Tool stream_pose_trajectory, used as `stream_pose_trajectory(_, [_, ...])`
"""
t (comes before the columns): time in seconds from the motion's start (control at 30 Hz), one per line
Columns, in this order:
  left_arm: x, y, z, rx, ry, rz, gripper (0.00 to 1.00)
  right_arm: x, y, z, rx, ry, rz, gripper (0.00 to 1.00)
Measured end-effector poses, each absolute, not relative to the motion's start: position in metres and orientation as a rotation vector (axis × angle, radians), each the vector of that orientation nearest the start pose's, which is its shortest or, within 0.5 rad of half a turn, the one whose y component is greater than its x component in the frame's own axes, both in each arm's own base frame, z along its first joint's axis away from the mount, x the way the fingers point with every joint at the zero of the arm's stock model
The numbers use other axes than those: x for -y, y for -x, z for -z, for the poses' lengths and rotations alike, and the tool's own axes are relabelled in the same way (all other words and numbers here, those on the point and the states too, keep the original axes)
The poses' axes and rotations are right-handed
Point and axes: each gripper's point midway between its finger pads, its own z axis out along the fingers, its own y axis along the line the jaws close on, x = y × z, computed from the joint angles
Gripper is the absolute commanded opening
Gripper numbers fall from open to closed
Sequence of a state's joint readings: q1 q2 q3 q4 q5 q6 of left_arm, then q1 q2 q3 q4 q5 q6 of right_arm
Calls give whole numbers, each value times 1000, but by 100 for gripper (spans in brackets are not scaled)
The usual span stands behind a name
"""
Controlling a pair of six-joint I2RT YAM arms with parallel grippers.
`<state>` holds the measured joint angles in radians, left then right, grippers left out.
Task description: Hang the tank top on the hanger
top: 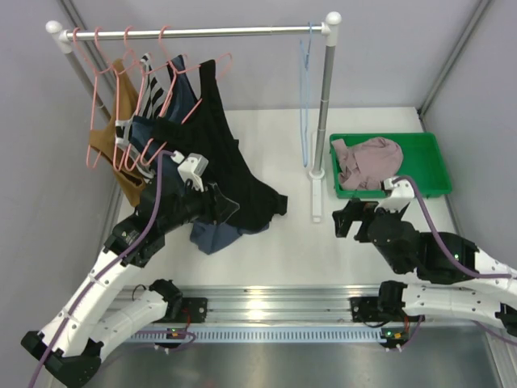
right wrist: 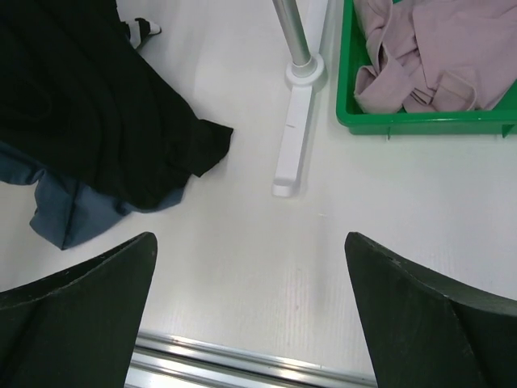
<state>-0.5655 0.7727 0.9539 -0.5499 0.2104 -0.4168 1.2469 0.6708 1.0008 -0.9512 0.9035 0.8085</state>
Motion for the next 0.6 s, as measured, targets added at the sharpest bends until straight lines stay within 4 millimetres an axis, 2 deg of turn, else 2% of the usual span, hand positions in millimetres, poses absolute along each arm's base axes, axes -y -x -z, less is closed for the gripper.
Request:
stream_pose_trajectory(0.27, [192,-201,-278,-2008,-302,850,54,-122,-172,-272,-1948,-41,-314,100])
stream_pose_trajectory(0.4, [193,-201,-277,-2013,-304,851,54,-112,-194,-273,-1985,-79,-187,100])
stream_pose_trajectory(0.5, [193,-201,-276,-2016,-306,853,54,-82,-222,-258,-2052,-201,-96,100])
stream_pose_trajectory(0.6, [194,-201,-277,-2014,-309,856,54,-47,-240,-246,-2100,-343,-83,100])
